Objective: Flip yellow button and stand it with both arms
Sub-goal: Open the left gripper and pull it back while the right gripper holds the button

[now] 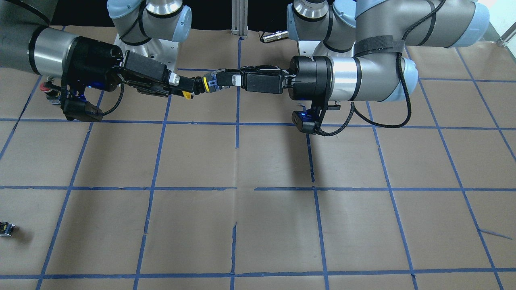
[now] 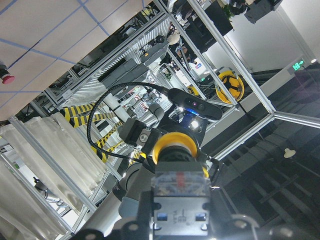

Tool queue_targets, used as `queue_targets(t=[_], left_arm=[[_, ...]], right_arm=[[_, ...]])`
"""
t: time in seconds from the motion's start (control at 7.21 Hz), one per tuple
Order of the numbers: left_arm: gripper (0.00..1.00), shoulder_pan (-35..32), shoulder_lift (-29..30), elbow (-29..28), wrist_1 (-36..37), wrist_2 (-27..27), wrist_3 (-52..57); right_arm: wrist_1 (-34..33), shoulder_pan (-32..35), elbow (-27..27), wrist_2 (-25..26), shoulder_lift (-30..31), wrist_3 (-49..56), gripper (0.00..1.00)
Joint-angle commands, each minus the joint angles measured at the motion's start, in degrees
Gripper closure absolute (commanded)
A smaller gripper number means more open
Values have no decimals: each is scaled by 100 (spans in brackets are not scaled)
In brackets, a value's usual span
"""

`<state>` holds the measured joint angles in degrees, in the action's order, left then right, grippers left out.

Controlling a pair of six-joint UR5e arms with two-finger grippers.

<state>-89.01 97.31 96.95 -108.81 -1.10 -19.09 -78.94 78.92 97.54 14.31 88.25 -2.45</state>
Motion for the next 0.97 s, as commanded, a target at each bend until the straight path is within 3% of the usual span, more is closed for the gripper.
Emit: queue_targets(t=[0.0, 0.14, 0.42, 0.55, 0.69, 0.83], left_arm=[[38, 6, 7, -1, 0, -4, -33], [4, 6, 7, -1, -9, -4, -138], [1, 24, -62, -176, 139, 92, -794], [2, 67, -98, -220, 1028, 763, -1329], [2, 268, -63, -299, 2368, 2362, -2465], [2, 426, 33, -300, 3156, 3161, -2990]], right_arm=[[1, -25, -42, 2, 25, -1, 71], [-8, -34, -77, 2, 78, -1, 71], [1, -43, -77, 150, 227, -19, 71], [-25, -147, -103, 621, 280, -19, 71], [-43, -349, -112, 1113, 385, -19, 71], [-78, -525, -199, 1797, 447, -54, 71]])
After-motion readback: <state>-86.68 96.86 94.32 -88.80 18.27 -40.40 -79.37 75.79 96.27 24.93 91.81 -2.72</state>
